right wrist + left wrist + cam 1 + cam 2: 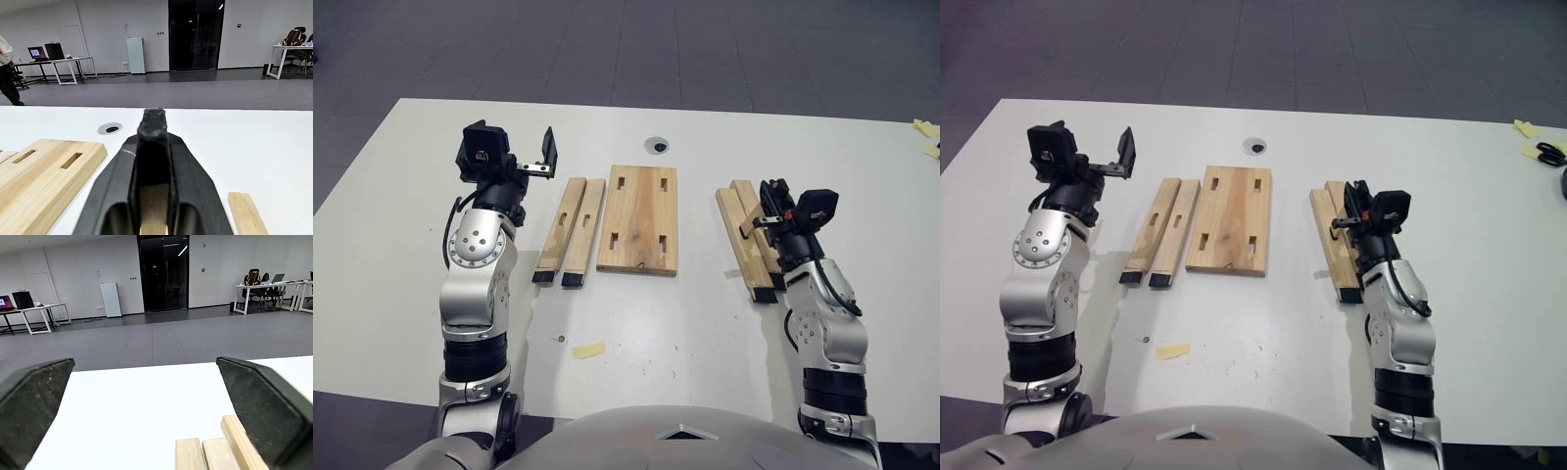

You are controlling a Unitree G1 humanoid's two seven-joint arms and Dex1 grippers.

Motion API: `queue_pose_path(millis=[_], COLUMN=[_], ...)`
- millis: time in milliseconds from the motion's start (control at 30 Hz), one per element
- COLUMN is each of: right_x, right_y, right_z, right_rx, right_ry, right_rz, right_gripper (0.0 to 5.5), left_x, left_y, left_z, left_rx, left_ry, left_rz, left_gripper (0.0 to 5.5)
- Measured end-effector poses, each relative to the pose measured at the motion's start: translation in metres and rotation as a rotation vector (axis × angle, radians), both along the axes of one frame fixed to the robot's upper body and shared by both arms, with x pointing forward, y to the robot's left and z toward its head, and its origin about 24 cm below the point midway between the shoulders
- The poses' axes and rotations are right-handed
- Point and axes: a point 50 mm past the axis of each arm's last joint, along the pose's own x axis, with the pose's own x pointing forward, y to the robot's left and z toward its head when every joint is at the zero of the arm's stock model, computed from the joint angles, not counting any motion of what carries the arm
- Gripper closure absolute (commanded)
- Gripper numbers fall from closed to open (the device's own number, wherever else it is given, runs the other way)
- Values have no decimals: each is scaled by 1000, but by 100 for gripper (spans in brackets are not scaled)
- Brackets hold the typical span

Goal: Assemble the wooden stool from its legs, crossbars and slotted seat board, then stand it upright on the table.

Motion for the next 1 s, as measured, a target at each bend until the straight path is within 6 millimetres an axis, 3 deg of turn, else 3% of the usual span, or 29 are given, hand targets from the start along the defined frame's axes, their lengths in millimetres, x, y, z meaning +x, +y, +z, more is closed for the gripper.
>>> queue_pose_path(millis=[133, 200, 267, 433, 733, 800, 900, 1000], right_x=[2, 0, 4, 41, 75, 80, 85, 85], right_y=[1, -3, -4, -4, 4, 4, 6, 18], right_z=[-3, -22, -21, 32, 128, 138, 137, 114], right_rx=[-37, -44, -54, -54, -73, -74, -63, -59], right_ry=[-6, 92, 92, -73, -255, -273, -246, -163], right_rz=[-2, -22, -34, -34, 78, 86, 103, 165], right_gripper=[454, 419, 386, 304, 166, 138, 88, 50], left_x=[0, 0, 0, 0, 1, 1, 1, 1], left_y=[0, 1, 2, 2, -5, -6, -6, -7], left_z=[0, 0, 0, 2, 17, 20, 20, 18], left_rx=[11, 10, 9, 12, 20, 18, 15, 14], left_ry=[-3, -3, -3, -12, -69, -81, -82, -76], left_rz=[-4, -2, 0, -6, -29, -29, -28, -26], left_gripper=[10, 10, 10, 10, 10, 10, 10, 10])
